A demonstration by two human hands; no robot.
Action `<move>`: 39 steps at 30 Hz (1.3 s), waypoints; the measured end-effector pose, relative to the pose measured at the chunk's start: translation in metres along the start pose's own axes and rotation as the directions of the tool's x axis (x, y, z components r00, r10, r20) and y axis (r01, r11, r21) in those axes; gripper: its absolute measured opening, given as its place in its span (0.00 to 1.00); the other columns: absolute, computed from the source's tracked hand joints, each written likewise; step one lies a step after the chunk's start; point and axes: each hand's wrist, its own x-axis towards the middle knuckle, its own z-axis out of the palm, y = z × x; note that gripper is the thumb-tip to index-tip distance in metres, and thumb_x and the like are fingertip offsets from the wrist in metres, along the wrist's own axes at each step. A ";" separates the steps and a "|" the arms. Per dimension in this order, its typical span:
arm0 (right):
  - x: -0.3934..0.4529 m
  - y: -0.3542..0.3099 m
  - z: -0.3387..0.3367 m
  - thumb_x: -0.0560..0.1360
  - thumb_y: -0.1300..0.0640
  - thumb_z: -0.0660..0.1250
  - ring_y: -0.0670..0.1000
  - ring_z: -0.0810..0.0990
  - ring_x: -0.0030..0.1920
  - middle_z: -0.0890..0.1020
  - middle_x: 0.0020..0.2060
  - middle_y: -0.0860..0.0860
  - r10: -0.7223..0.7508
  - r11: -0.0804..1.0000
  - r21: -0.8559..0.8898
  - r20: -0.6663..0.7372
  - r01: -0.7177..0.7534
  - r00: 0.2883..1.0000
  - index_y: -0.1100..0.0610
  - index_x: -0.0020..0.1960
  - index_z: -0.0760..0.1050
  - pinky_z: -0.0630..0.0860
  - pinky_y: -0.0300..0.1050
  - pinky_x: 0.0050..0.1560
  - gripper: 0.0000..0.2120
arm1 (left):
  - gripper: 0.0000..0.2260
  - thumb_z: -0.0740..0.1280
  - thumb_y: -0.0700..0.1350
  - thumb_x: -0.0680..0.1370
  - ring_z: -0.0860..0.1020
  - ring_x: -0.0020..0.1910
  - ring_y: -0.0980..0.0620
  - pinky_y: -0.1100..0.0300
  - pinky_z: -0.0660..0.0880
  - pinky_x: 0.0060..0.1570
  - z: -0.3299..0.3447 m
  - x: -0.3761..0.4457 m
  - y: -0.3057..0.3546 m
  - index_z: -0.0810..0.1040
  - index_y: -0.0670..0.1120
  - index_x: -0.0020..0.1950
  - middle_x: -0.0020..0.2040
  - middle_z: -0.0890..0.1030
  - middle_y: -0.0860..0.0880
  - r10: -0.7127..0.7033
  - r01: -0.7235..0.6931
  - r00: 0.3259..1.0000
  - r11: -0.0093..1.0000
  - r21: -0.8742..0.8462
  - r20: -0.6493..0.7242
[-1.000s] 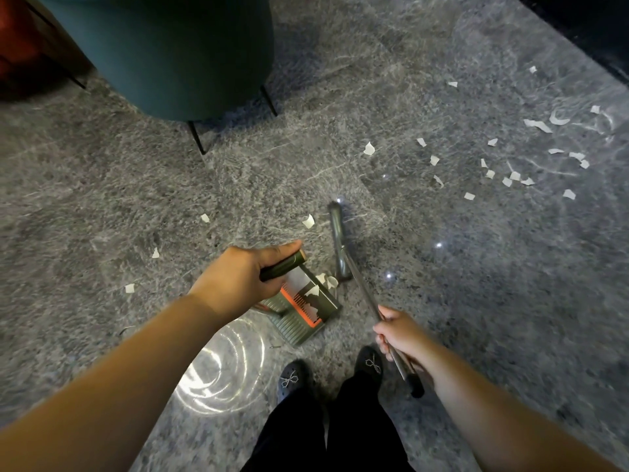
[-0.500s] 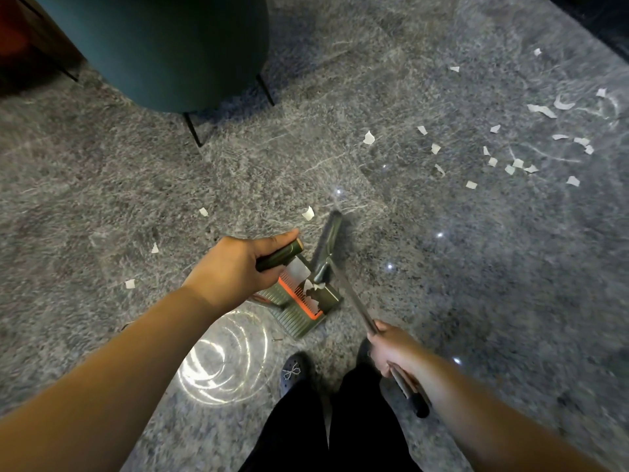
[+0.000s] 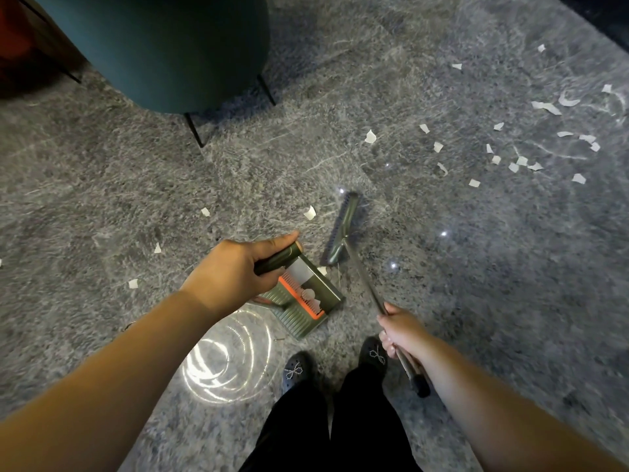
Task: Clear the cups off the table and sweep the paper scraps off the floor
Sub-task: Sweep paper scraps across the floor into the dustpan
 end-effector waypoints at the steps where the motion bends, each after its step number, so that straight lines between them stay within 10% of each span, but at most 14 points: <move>1: 0.003 0.000 0.002 0.82 0.55 0.56 0.46 0.65 0.17 0.68 0.23 0.50 0.014 1.000 -0.012 0.010 -0.014 1.000 0.44 0.67 0.67 0.62 0.34 0.20 0.15 | 0.31 0.74 0.44 0.73 0.81 0.38 0.57 0.62 0.78 0.42 0.000 0.001 0.001 0.67 0.78 0.59 0.43 0.83 0.59 0.002 -0.002 1.000 1.000 -0.006 -0.007; 6: -0.017 0.019 0.001 0.82 0.61 0.54 0.44 0.64 0.14 0.67 0.15 0.46 0.013 1.000 0.011 0.032 -0.014 0.999 0.53 0.43 0.68 0.60 0.29 0.19 0.10 | 0.29 0.73 0.43 0.73 0.77 0.35 0.63 0.71 0.73 0.39 -0.004 0.005 0.005 0.68 0.73 0.62 0.39 0.81 0.60 -0.009 0.009 1.000 1.000 -0.015 0.015; 10: -0.028 0.034 -0.016 0.81 0.54 0.57 0.42 0.72 0.19 0.75 0.21 0.44 -0.025 0.996 0.094 0.266 -0.001 0.964 0.48 0.40 0.77 0.67 0.33 0.20 0.14 | 0.28 0.74 0.42 0.73 0.76 0.33 0.67 0.76 0.70 0.36 -0.011 -0.001 0.007 0.69 0.68 0.65 0.38 0.80 0.66 0.013 -0.013 1.000 1.000 0.013 0.002; 13: -0.023 0.034 -0.028 0.84 0.52 0.53 0.45 0.68 0.17 0.70 0.21 0.48 0.097 0.986 0.116 0.179 -0.119 0.979 0.50 0.39 0.70 0.62 0.34 0.19 0.16 | 0.28 0.74 0.42 0.73 0.75 0.32 0.72 0.78 0.68 0.35 -0.016 -0.005 0.004 0.69 0.66 0.66 0.40 0.78 0.68 -0.025 0.025 1.000 1.000 0.007 -0.018; 20: -0.014 -0.001 -0.025 0.83 0.58 0.52 0.45 0.62 0.17 0.64 0.22 0.50 0.068 0.994 0.092 -0.040 -0.064 0.997 0.52 0.46 0.67 0.59 0.32 0.22 0.09 | 0.27 0.73 0.46 0.74 0.73 0.30 0.71 0.74 0.68 0.31 -0.010 0.006 0.015 0.68 0.68 0.66 0.36 0.76 0.65 -0.060 0.058 0.998 0.992 0.109 0.016; 27: -0.021 0.005 -0.019 0.83 0.57 0.52 0.44 0.63 0.15 0.66 0.19 0.47 0.166 0.975 0.126 0.118 -0.181 0.979 0.52 0.45 0.68 0.58 0.30 0.19 0.11 | 0.28 0.72 0.48 0.74 0.74 0.31 0.66 0.65 0.73 0.33 -0.010 0.017 0.018 0.63 0.74 0.64 0.37 0.80 0.57 -0.045 0.041 0.999 0.992 0.119 0.025; 30: -0.035 0.009 -0.018 0.84 0.57 0.50 0.43 0.63 0.15 0.66 0.18 0.47 0.207 0.959 0.146 0.225 -0.243 0.952 0.64 0.65 0.63 0.58 0.30 0.18 0.15 | 0.28 0.72 0.47 0.74 0.73 0.31 0.70 0.72 0.69 0.33 -0.016 0.013 0.017 0.66 0.70 0.66 0.38 0.80 0.58 -0.048 0.046 0.999 0.992 0.122 0.011; 39: -0.049 -0.018 -0.017 0.83 0.56 0.54 0.44 0.64 0.15 0.67 0.20 0.49 0.067 0.989 0.118 0.171 -0.088 0.983 0.46 0.75 0.60 0.61 0.32 0.17 0.20 | 0.31 0.74 0.45 0.72 0.76 0.35 0.70 0.76 0.70 0.37 -0.018 -0.017 -0.008 0.66 0.74 0.63 0.44 0.83 0.61 -0.121 0.122 0.989 0.992 0.017 -0.080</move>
